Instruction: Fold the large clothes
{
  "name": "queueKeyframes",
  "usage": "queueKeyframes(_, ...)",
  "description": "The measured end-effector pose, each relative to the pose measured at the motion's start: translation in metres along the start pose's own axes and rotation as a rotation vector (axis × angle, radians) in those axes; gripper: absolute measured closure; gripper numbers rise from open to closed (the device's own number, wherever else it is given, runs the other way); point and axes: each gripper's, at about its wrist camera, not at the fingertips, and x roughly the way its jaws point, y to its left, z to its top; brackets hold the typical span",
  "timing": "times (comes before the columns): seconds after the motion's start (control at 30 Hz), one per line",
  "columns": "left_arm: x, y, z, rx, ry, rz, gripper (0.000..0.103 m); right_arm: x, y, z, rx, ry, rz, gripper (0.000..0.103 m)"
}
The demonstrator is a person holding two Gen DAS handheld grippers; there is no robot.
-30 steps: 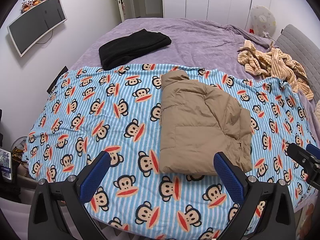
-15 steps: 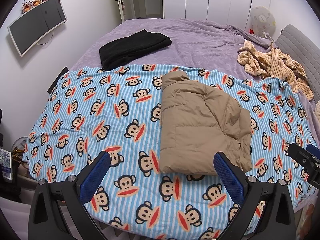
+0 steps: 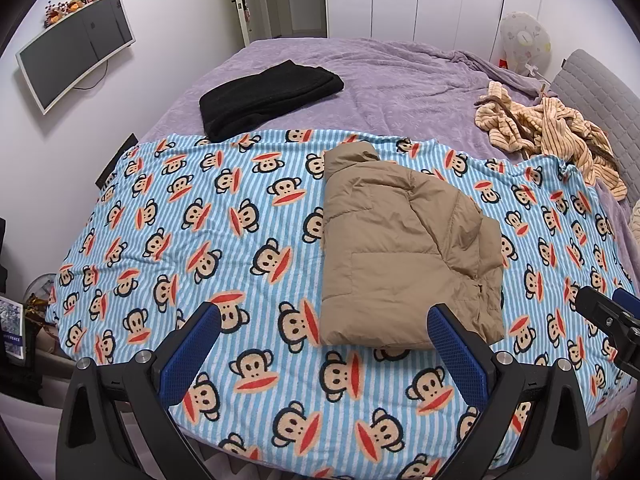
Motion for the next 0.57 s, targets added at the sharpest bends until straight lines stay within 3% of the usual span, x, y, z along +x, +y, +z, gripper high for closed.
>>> queueKeyframes(0.57, -0.0063, 0.0059, 0.0007, -0.002, -0.019, -0.001, 0.000, 0.0005, 0.0013, 0.0005, 0.001, 0.002, 0.002, 0.000)
